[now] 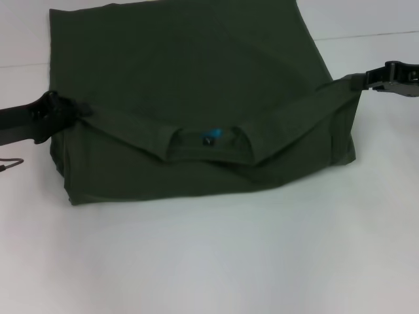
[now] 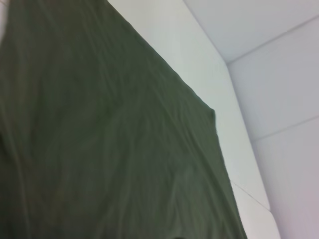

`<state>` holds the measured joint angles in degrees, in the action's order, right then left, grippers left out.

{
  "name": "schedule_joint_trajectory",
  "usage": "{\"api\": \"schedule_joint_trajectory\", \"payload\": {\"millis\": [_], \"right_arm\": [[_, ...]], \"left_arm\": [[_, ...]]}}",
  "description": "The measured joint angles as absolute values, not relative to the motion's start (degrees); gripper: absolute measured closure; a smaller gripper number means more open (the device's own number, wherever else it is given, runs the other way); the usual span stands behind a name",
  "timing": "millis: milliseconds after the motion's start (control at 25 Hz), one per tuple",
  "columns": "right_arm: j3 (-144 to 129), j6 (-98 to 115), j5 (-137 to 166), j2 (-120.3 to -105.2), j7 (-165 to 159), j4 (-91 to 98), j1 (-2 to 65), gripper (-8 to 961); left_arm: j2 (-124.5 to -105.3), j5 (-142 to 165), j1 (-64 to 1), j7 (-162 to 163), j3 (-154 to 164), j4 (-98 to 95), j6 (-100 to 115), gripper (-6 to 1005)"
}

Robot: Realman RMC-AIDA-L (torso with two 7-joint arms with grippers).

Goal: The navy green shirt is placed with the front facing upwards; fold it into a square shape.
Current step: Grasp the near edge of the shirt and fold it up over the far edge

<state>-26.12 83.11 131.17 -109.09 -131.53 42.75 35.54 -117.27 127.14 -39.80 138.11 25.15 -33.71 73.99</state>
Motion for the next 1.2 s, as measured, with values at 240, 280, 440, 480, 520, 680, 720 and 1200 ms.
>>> {"api": "schedule_joint_trajectory", "payload": {"millis": [240, 280, 440, 480, 520, 680, 720, 1200], "right_arm": [[-25.9, 78.1, 130.3, -109.85, -131.1, 41.7, 35.6, 899], [-26.0, 77.3, 130.0, -109.98, -131.0, 41.6, 35.6, 899], [-26.2, 75.1, 128.8, -110.28, -130.8, 41.6, 35.7, 900], [-26.3, 74.9, 128.5, -110.22, -130.8, 41.6, 35.8, 900], [-26.3, 74.9, 128.1, -110.10, -130.8, 41.6, 36.0, 900], [-25.9, 74.5, 126.8, -109.75, -131.2, 42.1, 36.2, 900], [-25.9, 74.5, 126.8, -109.75, -131.2, 42.1, 36.2, 900], [-26.1, 64.5, 123.6, -111.04, -127.3, 37.9, 35.7, 899]], "left_arm": [[-117.31, 126.4, -39.3, 138.0, 25.1, -33.3, 71.2, 976], [-117.38, 126.0, -39.2, 137.8, 25.2, -33.2, 70.7, 976], [-117.53, 125.4, -39.4, 137.2, 25.3, -33.0, 70.0, 976], [-117.53, 125.1, -39.7, 137.2, 25.4, -33.0, 70.1, 976], [-117.52, 124.6, -40.0, 137.2, 25.4, -33.0, 70.3, 976], [-117.39, 123.3, -41.3, 137.1, 25.6, -32.9, 70.2, 976], [-117.28, 123.3, -41.9, 137.0, 25.6, -32.7, 69.9, 976], [-117.85, 123.2, -44.7, 129.5, 25.6, -28.6, 61.9, 975]]}}
